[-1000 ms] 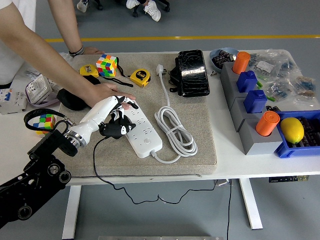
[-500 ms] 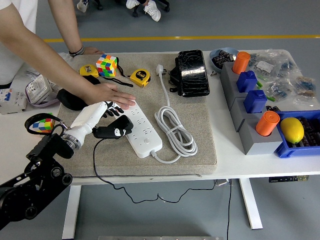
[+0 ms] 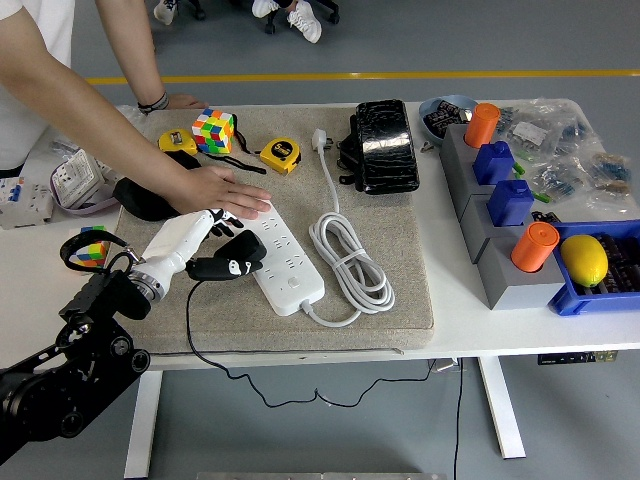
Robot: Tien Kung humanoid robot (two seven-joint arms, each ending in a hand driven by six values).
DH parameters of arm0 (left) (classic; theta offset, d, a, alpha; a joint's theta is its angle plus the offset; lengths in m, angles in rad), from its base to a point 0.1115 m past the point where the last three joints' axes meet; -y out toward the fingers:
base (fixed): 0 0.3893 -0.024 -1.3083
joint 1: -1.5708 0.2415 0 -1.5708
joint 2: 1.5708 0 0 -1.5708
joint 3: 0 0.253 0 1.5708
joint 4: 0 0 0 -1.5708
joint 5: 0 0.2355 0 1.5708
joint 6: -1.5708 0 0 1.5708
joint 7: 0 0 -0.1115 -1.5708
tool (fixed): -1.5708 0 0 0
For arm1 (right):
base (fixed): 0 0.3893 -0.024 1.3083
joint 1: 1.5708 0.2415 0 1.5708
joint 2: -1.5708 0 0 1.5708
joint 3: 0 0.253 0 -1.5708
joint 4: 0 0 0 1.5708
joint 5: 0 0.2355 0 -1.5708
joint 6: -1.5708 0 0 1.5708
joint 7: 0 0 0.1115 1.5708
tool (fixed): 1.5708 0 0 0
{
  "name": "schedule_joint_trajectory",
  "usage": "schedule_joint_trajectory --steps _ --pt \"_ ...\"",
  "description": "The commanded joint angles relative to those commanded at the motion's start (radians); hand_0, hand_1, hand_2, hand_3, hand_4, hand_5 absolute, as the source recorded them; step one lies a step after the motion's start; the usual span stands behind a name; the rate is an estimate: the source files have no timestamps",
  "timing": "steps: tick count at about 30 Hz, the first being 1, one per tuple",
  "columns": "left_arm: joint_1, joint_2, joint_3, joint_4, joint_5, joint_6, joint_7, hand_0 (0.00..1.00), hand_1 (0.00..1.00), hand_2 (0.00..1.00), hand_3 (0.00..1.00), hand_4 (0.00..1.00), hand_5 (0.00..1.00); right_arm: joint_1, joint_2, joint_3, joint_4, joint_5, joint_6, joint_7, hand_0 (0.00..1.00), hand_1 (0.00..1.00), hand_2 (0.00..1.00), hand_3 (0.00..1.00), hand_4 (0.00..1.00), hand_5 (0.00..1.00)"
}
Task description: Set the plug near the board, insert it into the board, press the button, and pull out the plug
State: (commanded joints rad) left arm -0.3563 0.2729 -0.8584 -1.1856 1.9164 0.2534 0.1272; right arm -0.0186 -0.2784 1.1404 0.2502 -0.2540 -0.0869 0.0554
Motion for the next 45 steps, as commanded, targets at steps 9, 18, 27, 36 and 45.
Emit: schedule_joint_trajectory --steps 9,18,27,36,45 --pt "-0.004 -0.005 0.009 0.008 0.005 0.054 -0.045 0.174 0.296 0.397 0.546 0.840 0.002 0.000 0.001 0.010 0.003 -0.008 -0.002 0.001 0.491 0.544 0.538 0.507 0.830 0.353" --pt "-0.004 -0.003 0.008 0.008 -0.007 0.080 -0.078 0.165 0.285 0.389 0.547 0.820 0.002 0.001 0.002 0.014 0.003 -0.010 -0.002 0.002 0.491 0.544 0.538 0.506 0.829 0.353" --pt "0.019 0.017 -0.036 -0.020 -0.039 0.103 -0.182 0.165 0.275 0.385 0.546 0.802 0.002 0.000 0.003 0.015 0.003 -0.011 -0.003 0.004 0.489 0.543 0.537 0.506 0.828 0.352" --pt "0.051 0.052 -0.115 0.033 -0.025 0.112 -0.222 0.166 0.274 0.386 0.546 0.791 0.002 0.000 0.005 0.019 0.003 -0.013 -0.003 0.004 0.489 0.543 0.538 0.507 0.828 0.351" --pt "0.064 0.055 -0.124 0.103 -0.017 0.106 -0.221 0.171 0.307 0.386 0.546 0.800 0.002 0.001 0.006 0.021 0.003 -0.015 -0.003 0.003 0.489 0.543 0.538 0.508 0.828 0.350"
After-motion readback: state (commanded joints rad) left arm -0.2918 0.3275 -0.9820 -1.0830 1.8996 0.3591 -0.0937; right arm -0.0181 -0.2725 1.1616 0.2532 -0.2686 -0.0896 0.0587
